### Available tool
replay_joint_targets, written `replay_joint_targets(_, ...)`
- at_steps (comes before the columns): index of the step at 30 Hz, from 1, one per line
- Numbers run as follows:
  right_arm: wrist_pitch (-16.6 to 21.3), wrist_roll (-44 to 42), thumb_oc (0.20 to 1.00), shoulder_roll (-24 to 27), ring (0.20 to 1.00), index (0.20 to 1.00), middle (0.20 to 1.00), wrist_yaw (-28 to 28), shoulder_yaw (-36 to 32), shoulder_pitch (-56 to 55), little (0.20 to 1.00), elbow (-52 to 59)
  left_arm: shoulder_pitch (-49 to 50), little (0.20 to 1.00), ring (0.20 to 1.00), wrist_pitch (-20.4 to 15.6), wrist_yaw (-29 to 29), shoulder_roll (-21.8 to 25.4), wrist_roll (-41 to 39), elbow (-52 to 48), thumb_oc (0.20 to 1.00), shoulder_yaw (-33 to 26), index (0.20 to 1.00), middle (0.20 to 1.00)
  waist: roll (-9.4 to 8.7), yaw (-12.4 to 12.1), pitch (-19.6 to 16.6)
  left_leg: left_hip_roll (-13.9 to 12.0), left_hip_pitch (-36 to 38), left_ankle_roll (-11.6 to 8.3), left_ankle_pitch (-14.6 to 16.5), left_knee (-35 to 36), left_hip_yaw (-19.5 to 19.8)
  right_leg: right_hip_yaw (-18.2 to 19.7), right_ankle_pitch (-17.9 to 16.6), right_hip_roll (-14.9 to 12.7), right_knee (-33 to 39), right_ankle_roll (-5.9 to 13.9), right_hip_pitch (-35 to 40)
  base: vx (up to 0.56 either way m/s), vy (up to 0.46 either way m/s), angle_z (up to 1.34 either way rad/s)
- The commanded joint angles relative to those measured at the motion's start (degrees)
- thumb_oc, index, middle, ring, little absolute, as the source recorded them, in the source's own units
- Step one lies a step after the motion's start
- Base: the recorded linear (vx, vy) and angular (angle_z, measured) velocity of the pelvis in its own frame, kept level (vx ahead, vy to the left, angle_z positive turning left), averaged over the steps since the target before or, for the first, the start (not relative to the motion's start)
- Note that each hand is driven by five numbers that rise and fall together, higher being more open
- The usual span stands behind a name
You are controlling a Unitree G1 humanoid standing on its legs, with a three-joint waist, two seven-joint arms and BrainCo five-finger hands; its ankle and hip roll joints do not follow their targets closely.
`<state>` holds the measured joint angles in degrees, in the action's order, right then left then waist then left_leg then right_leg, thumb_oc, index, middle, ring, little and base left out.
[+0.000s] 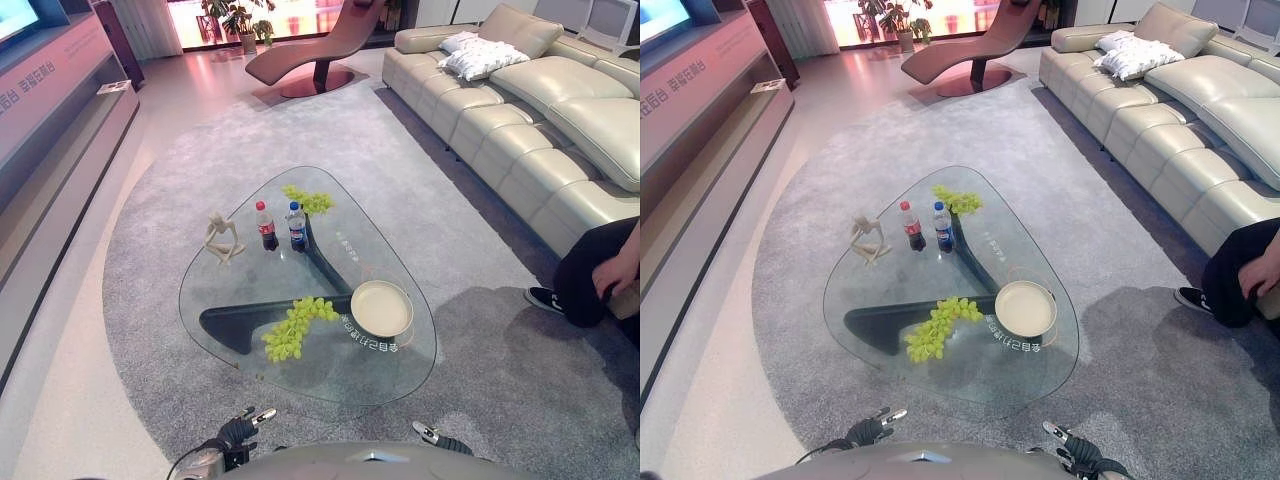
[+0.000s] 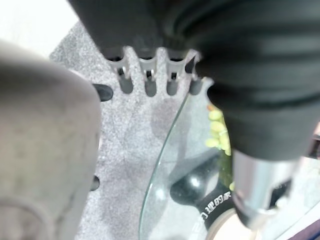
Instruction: Pick up fruits into the plate
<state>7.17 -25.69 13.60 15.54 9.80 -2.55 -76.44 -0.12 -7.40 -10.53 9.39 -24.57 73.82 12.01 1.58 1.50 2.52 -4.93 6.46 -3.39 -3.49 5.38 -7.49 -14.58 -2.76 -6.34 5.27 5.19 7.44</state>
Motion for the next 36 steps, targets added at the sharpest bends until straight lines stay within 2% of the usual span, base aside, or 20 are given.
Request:
replay_joint_targets(1, -0.6, -0.2, 1.000, -3.3, 1.000, 1.000, 1.000, 1.2, 2.1, 4.5, 1.000, -0.9, -2.9, 1.000, 1.000, -1.9, -2.0, -0.6, 0.9, 2.2, 1.000, 2.7, 1.000, 1.000, -2.23, -0.4, 3.9, 2.0, 0.8, 0.52, 2.4, -0.4, -1.3, 2.1, -1.8, -1.3, -0.6, 1.56, -0.1, -0.04, 0.010, -0.02)
replay_joint_targets(4, -0.7, -0.9, 1.000, -3.2, 1.000, 1.000, 1.000, 0.9, 2.4, 4.9, 1.000, -0.5, -3.4, 1.000, 1.000, 0.1, 4.4, -0.4, -0.3, 2.1, 1.000, 2.4, 1.000, 1.000, -2.24, -0.6, 4.7, 2.0, -0.2, 0.56, 2.1, -0.4, -1.1, 2.3, -2.2, -1.3, -0.6, 1.61, -1.1, -0.05, 0.001, -0.01)
replay_joint_targets(10, 0.0, -2.6, 1.000, -3.3, 1.000, 1.000, 1.000, 0.2, 3.9, 5.9, 1.000, 0.1, -5.0, 1.000, 1.000, -1.8, 8.9, -0.1, 5.2, 2.9, 1.000, 2.8, 1.000, 1.000, -2.28, -0.4, 6.6, 1.6, -3.0, 0.56, 1.2, -0.4, -1.2, 2.9, -3.1, -1.6, -0.7, 1.60, -4.4, -0.08, -0.002, 0.00)
replay_joint_targets(14, 0.1, -3.3, 1.000, -3.0, 1.000, 1.000, 1.000, -0.2, 4.8, 7.2, 1.000, 1.1, -7.1, 1.000, 1.000, -5.0, 10.4, 0.4, 5.3, 1.9, 1.000, 4.1, 1.000, 1.000, -2.25, 0.3, 8.5, 1.5, -5.0, 0.52, 0.5, -0.4, -1.5, 4.0, -3.8, -1.5, -0.7, 1.65, -6.6, -0.11, 0.007, -0.05)
replay_joint_targets(17, 0.0, -3.7, 1.000, -1.8, 1.000, 1.000, 1.000, 0.5, 5.4, 8.4, 1.000, 2.1, -9.9, 1.000, 1.000, -9.7, 12.6, 1.4, 0.9, -1.1, 1.000, 4.0, 1.000, 1.000, -2.11, 0.9, 10.3, 1.5, -6.4, 0.49, 0.1, -0.4, -1.6, 5.2, -4.2, -1.3, -0.5, 1.61, -8.3, -0.07, 0.012, -0.11)
replay_joint_targets(18, 0.0, -3.7, 1.000, -1.7, 1.000, 1.000, 1.000, 0.5, 5.4, 8.5, 1.000, 2.2, -10.1, 1.000, 1.000, -10.1, 12.8, 1.5, 0.4, -1.4, 1.000, 3.9, 1.000, 1.000, -2.09, 0.9, 10.4, 1.5, -6.5, 0.47, 0.1, -0.4, -1.6, 5.3, -4.3, -1.3, -0.5, 1.62, -8.4, -0.06, 0.007, -0.09)
replay_joint_targets(20, 0.3, -5.1, 1.000, -0.6, 1.000, 1.000, 1.000, 1.1, 6.1, 9.4, 1.000, 3.5, -12.5, 1.000, 1.000, -13.7, 13.5, 3.1, -1.5, -6.6, 1.000, 3.6, 1.000, 1.000, -1.79, 1.3, 12.2, 1.6, -8.0, 0.39, -0.2, -0.4, -1.5, 6.1, -4.6, -1.2, -0.5, 1.47, -10.2, -0.13, -0.005, -0.05)
replay_joint_targets(22, 0.8, -6.4, 1.000, 0.2, 1.000, 1.000, 1.000, 1.4, 6.6, 10.7, 1.000, 4.5, -15.2, 1.000, 1.000, -15.4, 15.3, 4.5, 1.7, -10.6, 1.000, 4.6, 1.000, 1.000, -1.38, 1.7, 13.6, 1.7, -9.5, 0.34, -0.7, -0.4, -1.3, 7.0, -5.0, -1.0, -0.6, 1.36, -11.8, -0.16, 0.006, -0.06)
replay_joint_targets(25, 1.3, -8.2, 1.000, 1.5, 1.000, 1.000, 1.000, 1.9, 7.3, 12.5, 1.000, 6.1, -19.5, 1.000, 1.000, -12.2, 19.3, 7.6, 5.5, -14.3, 1.000, 7.9, 1.000, 1.000, -0.82, 2.7, 15.4, 1.7, -11.0, 0.23, -1.2, -0.4, -1.3, 8.1, -5.3, -0.7, -0.8, 1.31, -13.8, -0.10, 0.030, -0.17)
replay_joint_targets(26, 1.5, -8.5, 1.000, 2.0, 1.000, 1.000, 1.000, 2.1, 7.5, 12.9, 1.000, 6.6, -21.0, 1.000, 1.000, -9.9, 19.8, 8.9, 6.4, -15.2, 1.000, 8.6, 1.000, 1.000, -0.70, 3.1, 15.9, 1.8, -11.4, 0.22, -1.3, -0.4, -1.4, 8.5, -5.4, -0.6, -0.9, 1.32, -14.4, -0.08, 0.020, -0.07)
replay_joint_targets(29, 2.2, -9.4, 1.000, 3.0, 1.000, 1.000, 1.000, 2.6, 8.2, 13.8, 1.000, 8.1, -25.5, 1.000, 1.000, -7.5, 22.7, 12.7, 10.9, -16.7, 1.000, 11.0, 1.000, 1.000, -0.44, 4.2, 17.4, 1.8, -12.7, 0.05, -1.7, -0.4, -1.7, 9.4, -5.6, -0.3, -1.0, 1.38, -15.9, -0.10, 0.016, -0.15)
replay_joint_targets(30, 2.3, -10.2, 1.000, 3.9, 1.000, 1.000, 1.000, 2.8, 8.6, 14.5, 1.000, 9.3, -29.2, 1.000, 1.000, -4.4, 23.8, 16.2, 10.7, -18.3, 1.000, 12.3, 1.000, 1.000, -0.28, 4.8, 18.5, 1.8, -13.6, -0.17, -2.0, -0.4, -2.0, 9.9, -5.8, -0.1, -1.0, 1.40, -16.9, -0.12, 0.007, -0.23)
replay_joint_targets(31, 2.3, -10.8, 1.000, 4.1, 1.000, 1.000, 1.000, 2.7, 8.7, 14.9, 1.000, 9.8, -30.8, 1.000, 1.000, -2.7, 24.5, 17.5, 10.5, -18.9, 1.000, 12.4, 1.000, 1.000, -0.18, 5.0, 19.1, 1.8, -14.0, -0.23, -2.1, -0.4, -2.1, 10.1, -5.8, 0.0, -1.1, 1.40, -17.4, -0.12, 0.002, -0.16)
replay_joint_targets(36, 2.2, -12.7, 1.000, 5.2, 1.000, 1.000, 1.000, 2.6, 8.6, 16.2, 1.000, 11.1, -38.3, 1.000, 1.000, 4.9, 24.9, 21.4, 13.3, -17.5, 1.000, 13.5, 1.000, 1.000, 0.01, 6.4, 21.8, 1.8, -16.4, -0.66, -2.6, -0.4, -2.6, 10.9, -6.2, 0.3, -1.1, 1.57, -19.9, -0.09, -0.036, -0.11)
